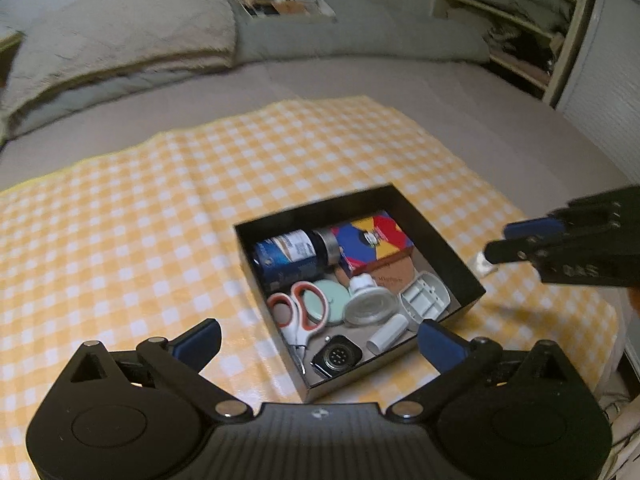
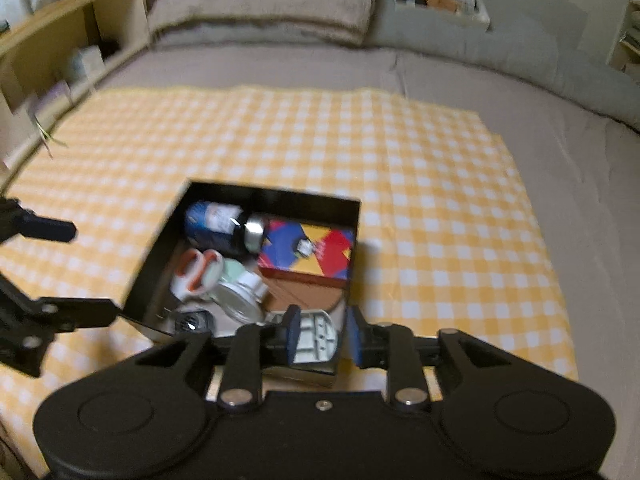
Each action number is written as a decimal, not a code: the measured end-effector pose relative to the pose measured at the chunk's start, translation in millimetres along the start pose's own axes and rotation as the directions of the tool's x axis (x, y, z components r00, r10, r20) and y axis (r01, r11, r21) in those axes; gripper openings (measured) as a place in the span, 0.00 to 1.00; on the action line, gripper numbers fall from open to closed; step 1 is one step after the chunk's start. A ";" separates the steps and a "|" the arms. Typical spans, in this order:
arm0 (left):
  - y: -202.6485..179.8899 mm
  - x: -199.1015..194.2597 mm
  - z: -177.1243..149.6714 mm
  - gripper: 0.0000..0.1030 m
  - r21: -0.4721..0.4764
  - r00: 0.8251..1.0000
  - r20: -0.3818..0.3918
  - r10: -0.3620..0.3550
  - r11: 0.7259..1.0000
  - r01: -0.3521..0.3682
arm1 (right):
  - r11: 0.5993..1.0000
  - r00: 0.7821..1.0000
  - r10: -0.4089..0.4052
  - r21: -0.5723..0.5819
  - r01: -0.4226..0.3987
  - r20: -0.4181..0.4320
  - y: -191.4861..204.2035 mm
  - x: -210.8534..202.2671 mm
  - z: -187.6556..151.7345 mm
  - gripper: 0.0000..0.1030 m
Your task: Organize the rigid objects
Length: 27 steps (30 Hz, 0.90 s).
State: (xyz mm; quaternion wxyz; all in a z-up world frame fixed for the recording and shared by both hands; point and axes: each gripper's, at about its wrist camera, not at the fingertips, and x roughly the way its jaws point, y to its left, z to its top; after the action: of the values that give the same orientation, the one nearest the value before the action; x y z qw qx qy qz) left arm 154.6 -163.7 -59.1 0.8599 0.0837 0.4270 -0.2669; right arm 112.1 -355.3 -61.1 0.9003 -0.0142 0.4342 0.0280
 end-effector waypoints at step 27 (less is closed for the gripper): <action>-18.1 -128.8 -88.6 1.00 -0.104 0.915 0.369 0.166 0.985 -0.137 | 0.996 0.918 -0.069 0.081 0.041 0.391 53.6 -111.2 -90.5 0.95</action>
State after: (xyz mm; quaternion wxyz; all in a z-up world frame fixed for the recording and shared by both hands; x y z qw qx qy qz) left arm 20.4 -96.1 -12.3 0.9464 0.0310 0.2564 -0.1940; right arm -31.0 -310.6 -30.4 0.9695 0.0118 0.2447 -0.0106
